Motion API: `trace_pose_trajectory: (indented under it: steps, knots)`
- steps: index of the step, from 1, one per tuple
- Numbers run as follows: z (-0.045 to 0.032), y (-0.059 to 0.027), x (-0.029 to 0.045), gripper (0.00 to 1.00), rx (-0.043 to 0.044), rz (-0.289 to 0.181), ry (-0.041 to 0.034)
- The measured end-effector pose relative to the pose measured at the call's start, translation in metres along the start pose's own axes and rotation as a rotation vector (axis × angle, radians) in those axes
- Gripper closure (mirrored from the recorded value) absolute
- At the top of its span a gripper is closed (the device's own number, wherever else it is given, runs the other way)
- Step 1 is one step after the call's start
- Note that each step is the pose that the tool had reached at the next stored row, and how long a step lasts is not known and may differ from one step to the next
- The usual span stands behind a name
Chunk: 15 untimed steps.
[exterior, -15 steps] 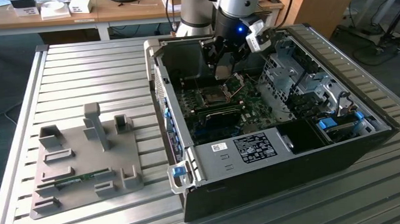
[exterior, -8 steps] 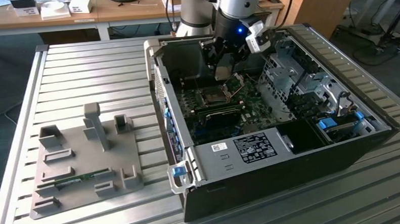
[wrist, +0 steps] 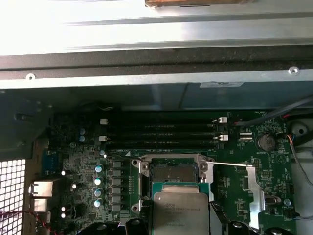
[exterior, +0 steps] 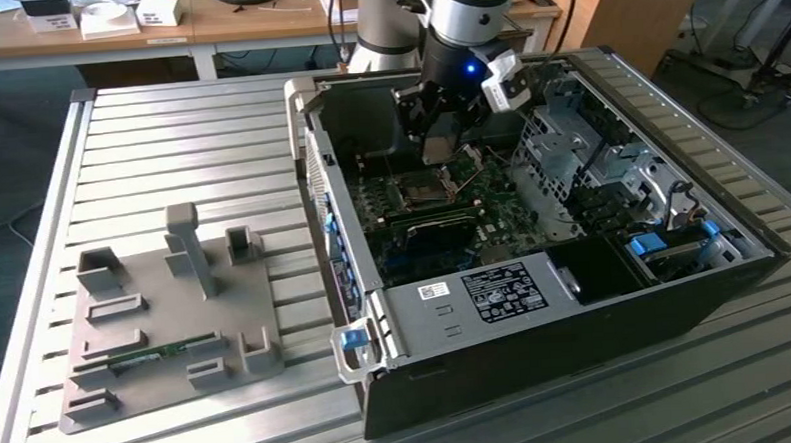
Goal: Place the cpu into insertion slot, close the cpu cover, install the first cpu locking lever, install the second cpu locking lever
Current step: 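Place the cpu into insertion slot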
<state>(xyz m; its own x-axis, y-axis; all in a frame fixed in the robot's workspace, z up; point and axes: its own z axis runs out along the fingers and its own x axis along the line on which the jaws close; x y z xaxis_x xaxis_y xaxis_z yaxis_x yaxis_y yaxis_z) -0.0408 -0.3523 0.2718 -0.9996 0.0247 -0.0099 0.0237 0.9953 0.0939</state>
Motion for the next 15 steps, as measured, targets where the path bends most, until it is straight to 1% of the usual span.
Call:
trace_pose_trajectory:
  steps: [4, 5, 6, 7, 12, 15]
  knots:
    - [0.0002, 0.0, 0.0001, 0.46, 0.0001, 0.0, 0.0001]
    - [0.0028, -0.0002, 0.001, 0.46, -0.0002, 0.0, -0.0002]
    - [0.0082, -0.0008, 0.0015, 0.46, -0.0001, 0.0, -0.0001]
    - [0.0092, -0.0009, 0.0015, 0.46, 0.0001, 0.0, 0.0]
    - [0.0098, -0.001, 0.0016, 0.46, 0.0005, 0.0, 0.0]
    - [0.0124, -0.0012, 0.0017, 0.46, 0.0002, 0.0, -0.0001]
